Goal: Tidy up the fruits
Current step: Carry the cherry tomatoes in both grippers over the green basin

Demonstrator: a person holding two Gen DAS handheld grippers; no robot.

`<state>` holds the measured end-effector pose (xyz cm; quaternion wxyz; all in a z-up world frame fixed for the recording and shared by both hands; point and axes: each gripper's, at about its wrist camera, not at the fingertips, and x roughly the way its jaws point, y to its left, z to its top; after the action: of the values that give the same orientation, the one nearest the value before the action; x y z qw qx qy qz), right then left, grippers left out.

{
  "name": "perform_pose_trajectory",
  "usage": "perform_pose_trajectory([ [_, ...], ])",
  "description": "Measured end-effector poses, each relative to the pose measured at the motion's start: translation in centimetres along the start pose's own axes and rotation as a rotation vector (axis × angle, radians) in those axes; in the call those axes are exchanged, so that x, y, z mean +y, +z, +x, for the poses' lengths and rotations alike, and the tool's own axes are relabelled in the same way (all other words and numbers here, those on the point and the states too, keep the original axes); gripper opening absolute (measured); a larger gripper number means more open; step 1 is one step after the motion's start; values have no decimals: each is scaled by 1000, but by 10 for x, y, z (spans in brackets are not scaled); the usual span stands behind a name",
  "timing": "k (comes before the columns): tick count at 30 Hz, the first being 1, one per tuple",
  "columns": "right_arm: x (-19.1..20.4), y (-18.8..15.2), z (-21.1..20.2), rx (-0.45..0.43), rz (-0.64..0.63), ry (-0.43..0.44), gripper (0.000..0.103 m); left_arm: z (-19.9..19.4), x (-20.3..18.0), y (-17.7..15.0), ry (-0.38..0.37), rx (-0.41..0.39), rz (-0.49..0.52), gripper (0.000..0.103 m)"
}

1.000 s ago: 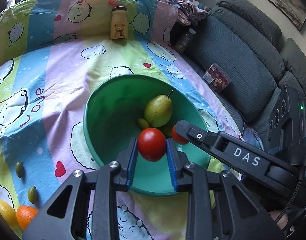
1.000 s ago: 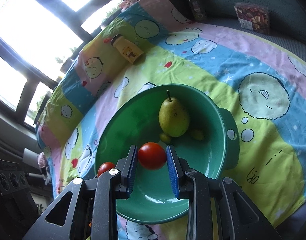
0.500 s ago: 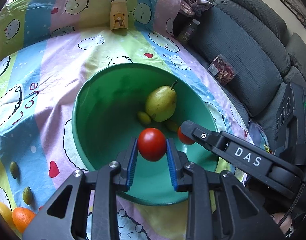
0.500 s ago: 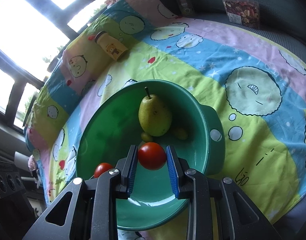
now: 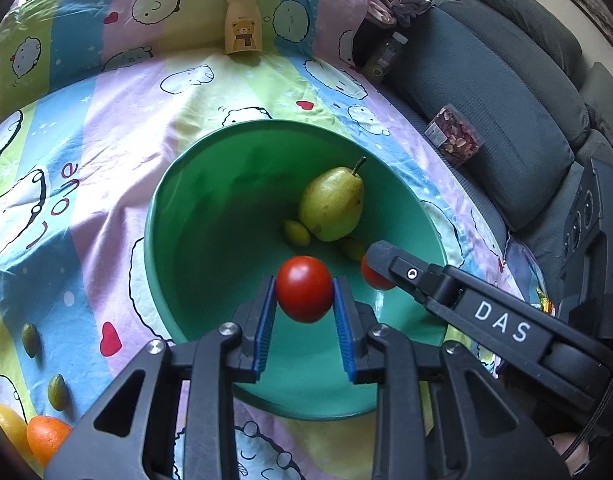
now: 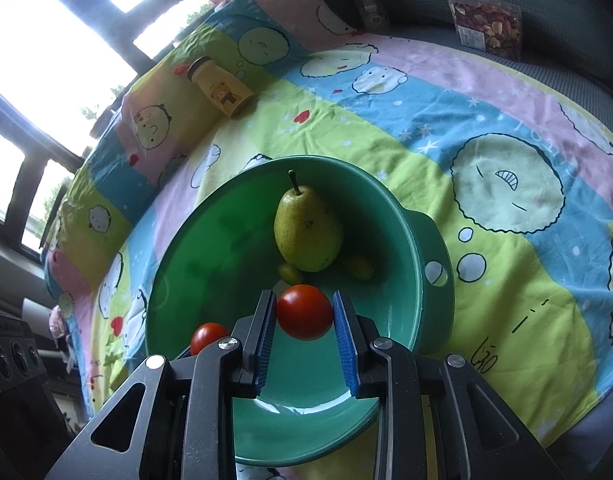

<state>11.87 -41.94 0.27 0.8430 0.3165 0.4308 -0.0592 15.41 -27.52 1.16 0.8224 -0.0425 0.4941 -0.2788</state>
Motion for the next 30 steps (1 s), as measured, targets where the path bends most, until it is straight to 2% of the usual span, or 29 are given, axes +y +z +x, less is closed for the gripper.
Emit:
perform_pose_trajectory([
  [30, 4, -1, 4, 4, -19, -40, 31, 3, 2, 0, 36, 15, -1, 28],
])
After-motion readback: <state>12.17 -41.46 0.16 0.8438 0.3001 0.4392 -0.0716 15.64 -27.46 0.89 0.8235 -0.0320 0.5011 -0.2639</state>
